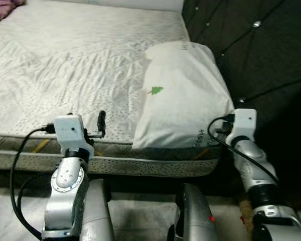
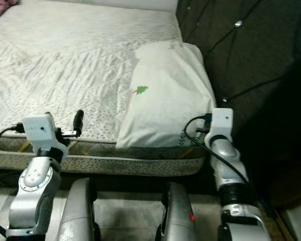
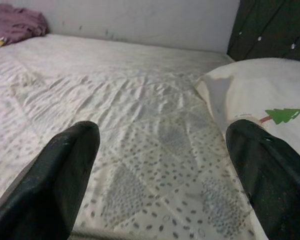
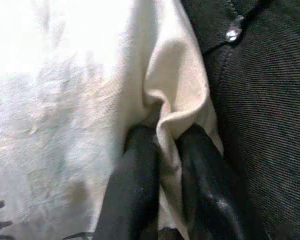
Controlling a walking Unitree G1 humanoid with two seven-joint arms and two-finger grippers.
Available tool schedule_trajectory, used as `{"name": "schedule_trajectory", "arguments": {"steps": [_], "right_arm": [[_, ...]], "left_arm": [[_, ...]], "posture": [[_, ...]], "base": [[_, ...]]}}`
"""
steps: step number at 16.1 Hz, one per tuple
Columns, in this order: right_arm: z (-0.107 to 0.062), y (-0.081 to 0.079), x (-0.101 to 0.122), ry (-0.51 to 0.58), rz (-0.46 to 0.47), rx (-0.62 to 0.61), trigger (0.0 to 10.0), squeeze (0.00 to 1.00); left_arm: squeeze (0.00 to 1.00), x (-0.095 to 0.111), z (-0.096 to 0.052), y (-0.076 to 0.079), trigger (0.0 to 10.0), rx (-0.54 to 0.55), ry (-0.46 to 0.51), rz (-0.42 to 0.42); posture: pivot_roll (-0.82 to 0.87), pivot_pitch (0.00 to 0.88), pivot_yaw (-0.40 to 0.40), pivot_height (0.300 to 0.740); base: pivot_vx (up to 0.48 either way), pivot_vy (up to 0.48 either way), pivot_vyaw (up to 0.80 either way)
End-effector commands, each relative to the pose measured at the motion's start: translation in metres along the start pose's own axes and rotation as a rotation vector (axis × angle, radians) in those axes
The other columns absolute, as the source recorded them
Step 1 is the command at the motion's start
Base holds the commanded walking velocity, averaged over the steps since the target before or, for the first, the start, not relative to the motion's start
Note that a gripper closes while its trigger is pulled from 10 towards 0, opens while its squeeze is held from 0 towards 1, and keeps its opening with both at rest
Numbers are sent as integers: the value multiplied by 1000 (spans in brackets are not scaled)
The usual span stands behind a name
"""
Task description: Clean up the room
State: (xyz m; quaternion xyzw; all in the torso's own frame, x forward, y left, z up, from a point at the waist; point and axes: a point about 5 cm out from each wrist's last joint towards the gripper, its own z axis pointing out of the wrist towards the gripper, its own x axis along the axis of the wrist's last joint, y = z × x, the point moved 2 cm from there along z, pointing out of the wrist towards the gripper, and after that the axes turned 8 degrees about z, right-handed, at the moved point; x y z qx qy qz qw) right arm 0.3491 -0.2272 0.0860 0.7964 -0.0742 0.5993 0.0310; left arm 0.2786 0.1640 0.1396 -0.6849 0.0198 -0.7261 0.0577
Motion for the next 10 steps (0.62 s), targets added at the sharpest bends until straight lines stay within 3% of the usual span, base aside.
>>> {"name": "schedule_trajectory", "arguments": {"steps": [1, 6, 10], "right_arm": [[2, -4, 3, 2, -5, -5, 10000, 1000], [-16, -25, -5, 63, -69, 60, 10000, 1000], [-27, -46, 15, 197, -49, 128, 10000, 1000]], "left_arm": [[0, -1, 3, -3, 10000, 4, 2, 1], [0, 3, 2, -10, 10000, 49, 26, -9], [0, 1, 1, -2, 10000, 17, 30, -13]], "posture": [[43, 0, -62, 538], [36, 0, -66, 538], [17, 0, -62, 538]], "base": [[0, 0, 0], [0, 0, 0], [0, 0, 0]]}}
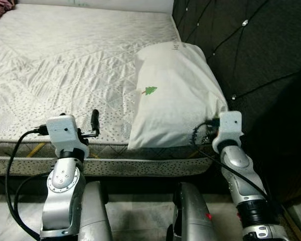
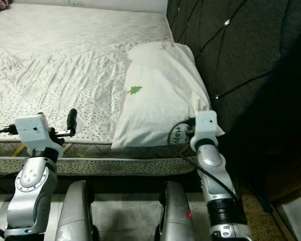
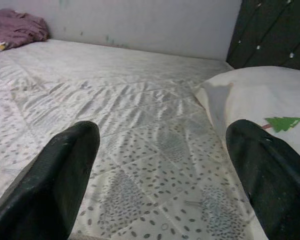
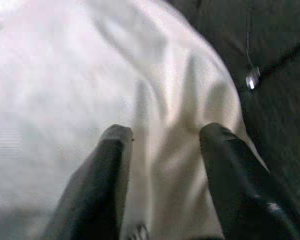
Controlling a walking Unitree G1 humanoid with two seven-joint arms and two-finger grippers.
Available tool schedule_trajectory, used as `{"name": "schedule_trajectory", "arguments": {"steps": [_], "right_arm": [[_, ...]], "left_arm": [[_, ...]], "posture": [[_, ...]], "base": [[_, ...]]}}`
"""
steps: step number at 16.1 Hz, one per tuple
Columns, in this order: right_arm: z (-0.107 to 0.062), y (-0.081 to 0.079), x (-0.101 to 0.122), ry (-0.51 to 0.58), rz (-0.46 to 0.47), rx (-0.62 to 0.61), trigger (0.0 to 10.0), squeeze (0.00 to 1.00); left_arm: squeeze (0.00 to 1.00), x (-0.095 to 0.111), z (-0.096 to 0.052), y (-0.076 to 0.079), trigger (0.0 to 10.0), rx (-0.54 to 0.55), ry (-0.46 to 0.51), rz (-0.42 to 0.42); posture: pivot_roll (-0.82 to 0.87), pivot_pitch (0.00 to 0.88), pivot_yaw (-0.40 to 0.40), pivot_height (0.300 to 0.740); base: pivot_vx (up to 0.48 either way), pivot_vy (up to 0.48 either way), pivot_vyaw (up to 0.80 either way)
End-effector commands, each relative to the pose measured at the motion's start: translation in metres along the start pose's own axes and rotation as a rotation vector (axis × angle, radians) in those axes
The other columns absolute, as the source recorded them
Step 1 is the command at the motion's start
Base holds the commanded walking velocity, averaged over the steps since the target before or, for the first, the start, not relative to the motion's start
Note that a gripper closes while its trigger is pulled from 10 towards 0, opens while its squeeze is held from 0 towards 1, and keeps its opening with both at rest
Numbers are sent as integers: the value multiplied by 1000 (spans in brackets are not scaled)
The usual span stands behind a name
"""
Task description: Clean up the room
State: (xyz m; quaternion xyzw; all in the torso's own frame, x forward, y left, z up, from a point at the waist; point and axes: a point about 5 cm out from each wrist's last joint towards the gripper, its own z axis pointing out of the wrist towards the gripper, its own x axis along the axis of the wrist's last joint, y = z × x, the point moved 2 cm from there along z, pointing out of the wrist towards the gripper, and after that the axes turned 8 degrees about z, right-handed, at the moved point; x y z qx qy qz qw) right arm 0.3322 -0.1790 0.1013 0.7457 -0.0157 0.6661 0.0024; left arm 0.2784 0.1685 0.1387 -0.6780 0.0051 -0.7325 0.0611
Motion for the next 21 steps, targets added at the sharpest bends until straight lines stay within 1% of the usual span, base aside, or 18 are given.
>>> {"name": "schedule_trajectory", "arguments": {"steps": [1, 2, 4, 5, 6, 7, 8, 9, 10, 11, 12, 13, 14, 15, 16, 17, 18, 21], "right_arm": [[4, -5, 12, 41, 22, 26, 10000, 1000], [7, -11, 17, 60, 50, 53, 10000, 1000], [10, -23, 24, 74, 69, 96, 10000, 1000], [14, -29, 23, 56, 97, 84, 10000, 8], [15, -34, 26, 62, 119, 95, 10000, 0], [15, -42, 29, 59, 100, 104, 10000, 0], [16, -43, 27, 45, 82, 73, 10000, 0], [16, -46, 28, 73, 57, 73, 10000, 0], [12, -53, 29, 74, 109, 144, 10000, 0], [9, -44, 27, 81, 94, 74, 10000, 0], [7, -41, 24, 68, 93, 51, 10000, 0], [3, -42, 20, 59, 71, 44, 10000, 0], [-1, -50, 24, 87, 108, 90, 10000, 0], [-2, -56, 34, 140, 108, 152, 10000, 0], [-1, -60, 43, 171, 112, 189, 10000, 0], [1, -60, 45, 171, 136, 189, 10000, 0], [4, -59, 46, 163, 150, 181, 10000, 0], [6, -61, 50, 174, 151, 203, 10000, 0]], "left_arm": [[0, 2, 3, 2, 10000, -13, 17, 12], [0, 5, 5, -1, 10000, 5, 24, 11], [0, 9, 4, -6, 10000, 21, 34, 22], [0, 8, 3, -7, 10000, 21, 37, 39], [0, 8, 3, -9, 10000, 32, 37, 40], [0, 7, 3, -11, 10000, 53, 33, 32], [0, 6, 4, -11, 10000, 55, 33, 30], [0, 5, 4, -10, 10000, 56, 34, 31], [0, 6, 4, -9, 10000, 56, 39, 30], [0, 5, 3, -8, 10000, 57, 37, 19], [0, 4, 3, -8, 10000, 57, 35, 17], [0, 3, 2, -6, 10000, 51, 30, 17], [0, 2, 1, -5, 10000, 44, 28, 28], [0, 3, 2, -6, 10000, 46, 32, 29], [0, 5, 4, -6, 10000, 46, 38, 32], [0, 6, 4, -6, 10000, 47, 40, 31], [0, 6, 4, -6, 10000, 49, 41, 29], [0, 5, 0, -2, 10000, 33, 43, 6]], "posture": [[30, 0, -66, 538], [30, 0, -66, 538], [61, 0, -65, 538], [68, 0, -69, 538], [71, 0, -70, 538], [54, 0, -63, 538], [50, 0, -64, 538], [44, 0, -61, 538], [38, 0, -57, 538], [42, 0, -57, 538], [41, 0, -52, 538], [39, 0, -43, 538], [37, 0, -39, 538], [37, 0, -39, 538], [42, 0, -49, 538], [44, 0, -52, 538], [45, 0, -56, 552], [43, 0, -57, 592]], "base": [[0, 0, 0], [0, 0, 0], [0, 0, 0], [0, 0, 0], [0, 0, 0], [0, 0, 0], [0, 0, 0], [0, 0, 0], [0, 0, 0], [0, 0, 0], [0, 0, 0], [0, 0, 0], [0, 0, 0], [0, 0, 0], [0, 0, 0], [0, 0, 0], [0, 0, 0], [0, 0, 0]]}}
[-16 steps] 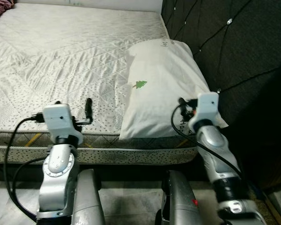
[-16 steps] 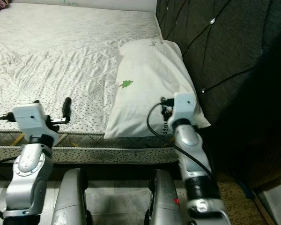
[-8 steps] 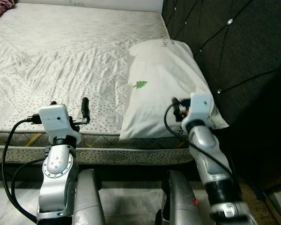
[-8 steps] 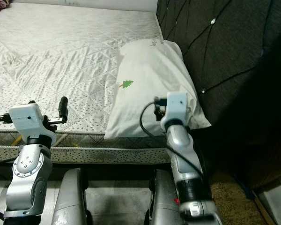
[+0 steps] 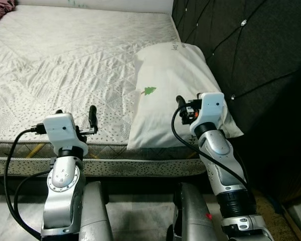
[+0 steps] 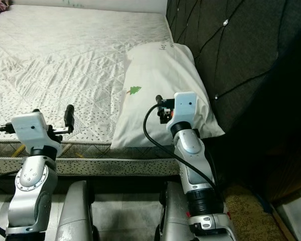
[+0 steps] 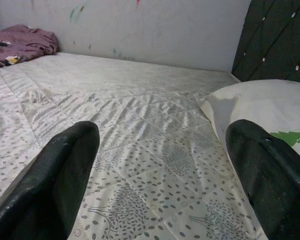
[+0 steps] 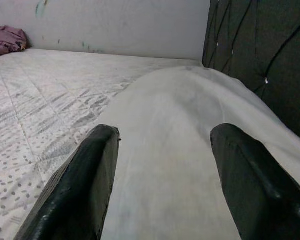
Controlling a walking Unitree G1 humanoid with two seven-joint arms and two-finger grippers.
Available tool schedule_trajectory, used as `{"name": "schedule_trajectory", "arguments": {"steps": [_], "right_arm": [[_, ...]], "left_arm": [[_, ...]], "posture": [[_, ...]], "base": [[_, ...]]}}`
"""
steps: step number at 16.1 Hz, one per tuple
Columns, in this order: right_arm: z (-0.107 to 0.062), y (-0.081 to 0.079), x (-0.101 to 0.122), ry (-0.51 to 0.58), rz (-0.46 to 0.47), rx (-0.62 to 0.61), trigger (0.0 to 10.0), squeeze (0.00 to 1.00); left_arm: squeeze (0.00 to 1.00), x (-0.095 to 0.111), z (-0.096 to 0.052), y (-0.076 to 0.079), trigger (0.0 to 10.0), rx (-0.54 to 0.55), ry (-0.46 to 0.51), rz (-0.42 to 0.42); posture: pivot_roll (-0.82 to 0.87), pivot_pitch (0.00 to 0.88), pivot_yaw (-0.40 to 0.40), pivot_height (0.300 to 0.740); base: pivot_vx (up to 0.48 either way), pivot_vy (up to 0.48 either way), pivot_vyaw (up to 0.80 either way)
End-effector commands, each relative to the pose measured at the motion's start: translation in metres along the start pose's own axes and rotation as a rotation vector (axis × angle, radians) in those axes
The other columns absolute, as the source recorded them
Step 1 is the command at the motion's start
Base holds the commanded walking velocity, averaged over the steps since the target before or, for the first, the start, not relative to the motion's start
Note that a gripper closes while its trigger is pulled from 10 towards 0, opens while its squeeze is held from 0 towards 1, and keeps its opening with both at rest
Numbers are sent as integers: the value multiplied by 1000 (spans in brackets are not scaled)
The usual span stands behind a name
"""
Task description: Clean up the room
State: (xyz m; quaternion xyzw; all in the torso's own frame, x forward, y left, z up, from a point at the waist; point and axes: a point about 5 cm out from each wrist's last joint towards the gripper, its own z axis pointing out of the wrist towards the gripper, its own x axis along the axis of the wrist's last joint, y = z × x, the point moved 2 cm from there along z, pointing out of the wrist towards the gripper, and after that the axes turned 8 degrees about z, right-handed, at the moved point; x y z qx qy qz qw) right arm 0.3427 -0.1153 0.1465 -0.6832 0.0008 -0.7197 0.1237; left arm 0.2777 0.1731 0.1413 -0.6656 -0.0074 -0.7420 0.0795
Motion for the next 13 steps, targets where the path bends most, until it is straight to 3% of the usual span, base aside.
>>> {"name": "schedule_trajectory", "arguments": {"steps": [1, 7, 9, 13], "right_arm": [[3, 5, 6, 14, 5, -7, 10000, 0], [4, 7, 7, 16, 8, -16, 10000, 0], [5, 10, 9, 19, 4, -25, 10000, 0], [7, 9, 7, 15, 7, -31, 10000, 0]], "left_arm": [[0, 3, 1, 3, 10000, -7, 14, 1], [0, 2, 2, 8, 10000, -17, 9, 11], [0, 0, 3, 2, 10000, 36, -11, 61], [0, 18, 25, 1, 10000, 110, 23, 116]], "posture": [[43, 0, -56, 606], [32, 0, -51, 675], [39, 0, -49, 700], [43, 0, -54, 740]], "base": [[0, 0, 0], [0, 0, 0], [0, 0, 0], [0, 0, 0]]}}
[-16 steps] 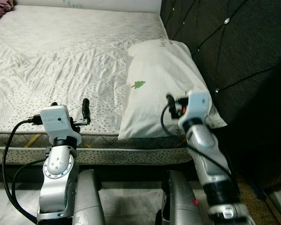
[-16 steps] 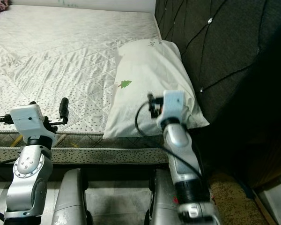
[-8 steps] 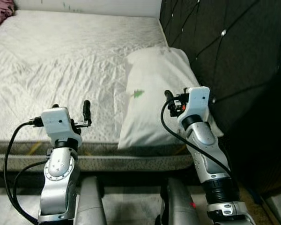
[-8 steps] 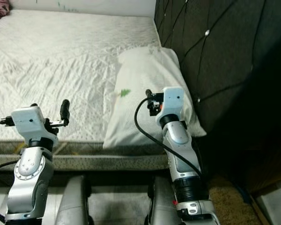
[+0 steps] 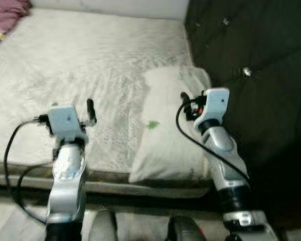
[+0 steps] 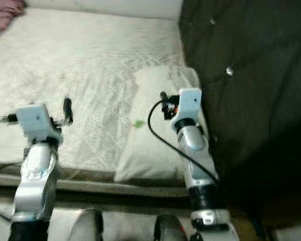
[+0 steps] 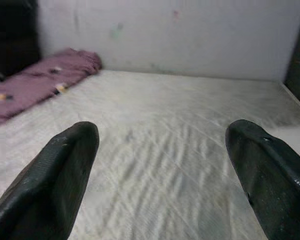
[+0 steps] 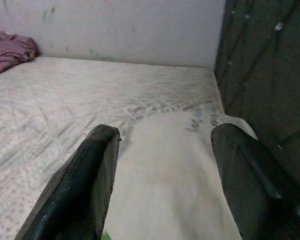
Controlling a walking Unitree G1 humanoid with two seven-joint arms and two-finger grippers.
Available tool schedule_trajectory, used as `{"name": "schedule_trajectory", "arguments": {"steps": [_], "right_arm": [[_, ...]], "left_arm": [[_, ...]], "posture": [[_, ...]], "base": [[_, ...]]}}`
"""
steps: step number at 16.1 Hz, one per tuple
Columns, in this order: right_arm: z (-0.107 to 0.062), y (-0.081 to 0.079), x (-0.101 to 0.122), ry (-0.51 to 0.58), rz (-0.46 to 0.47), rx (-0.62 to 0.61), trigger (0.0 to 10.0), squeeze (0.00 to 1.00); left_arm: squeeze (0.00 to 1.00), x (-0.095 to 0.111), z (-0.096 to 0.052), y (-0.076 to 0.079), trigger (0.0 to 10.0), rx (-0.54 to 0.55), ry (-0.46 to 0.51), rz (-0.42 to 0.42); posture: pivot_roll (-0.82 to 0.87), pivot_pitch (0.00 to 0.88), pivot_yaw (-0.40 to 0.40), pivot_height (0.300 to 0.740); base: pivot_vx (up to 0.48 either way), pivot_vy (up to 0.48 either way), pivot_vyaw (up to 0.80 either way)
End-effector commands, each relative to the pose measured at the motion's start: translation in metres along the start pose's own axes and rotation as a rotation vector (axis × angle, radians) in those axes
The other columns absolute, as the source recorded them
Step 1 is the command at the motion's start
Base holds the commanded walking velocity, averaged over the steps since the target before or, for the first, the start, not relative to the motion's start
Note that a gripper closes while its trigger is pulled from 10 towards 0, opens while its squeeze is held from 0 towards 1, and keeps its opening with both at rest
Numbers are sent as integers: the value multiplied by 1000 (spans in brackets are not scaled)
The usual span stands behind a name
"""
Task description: Clean up the room
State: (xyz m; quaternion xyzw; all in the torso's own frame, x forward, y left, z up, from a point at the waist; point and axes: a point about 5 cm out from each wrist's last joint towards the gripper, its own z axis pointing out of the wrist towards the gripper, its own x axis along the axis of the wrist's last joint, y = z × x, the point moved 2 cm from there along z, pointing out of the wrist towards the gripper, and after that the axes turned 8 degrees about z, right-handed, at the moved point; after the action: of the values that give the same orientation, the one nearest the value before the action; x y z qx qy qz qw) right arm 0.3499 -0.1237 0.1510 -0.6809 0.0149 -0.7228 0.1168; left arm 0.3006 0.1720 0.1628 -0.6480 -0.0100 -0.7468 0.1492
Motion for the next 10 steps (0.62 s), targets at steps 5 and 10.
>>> {"name": "schedule_trajectory", "arguments": {"steps": [5, 10], "right_arm": [[2, 6, 5, 21, -19, -25, 10000, 0], [-1, 10, -2, -3, -35, -43, 10000, 0]], "left_arm": [[0, -9, -5, 1, 10000, -51, -38, -2], [0, -17, -12, -1, 10000, -51, -77, -63]], "posture": [[35, 0, -42, 740], [40, 0, -60, 740]], "base": [[0, 0, 0], [0, 0, 0]]}}
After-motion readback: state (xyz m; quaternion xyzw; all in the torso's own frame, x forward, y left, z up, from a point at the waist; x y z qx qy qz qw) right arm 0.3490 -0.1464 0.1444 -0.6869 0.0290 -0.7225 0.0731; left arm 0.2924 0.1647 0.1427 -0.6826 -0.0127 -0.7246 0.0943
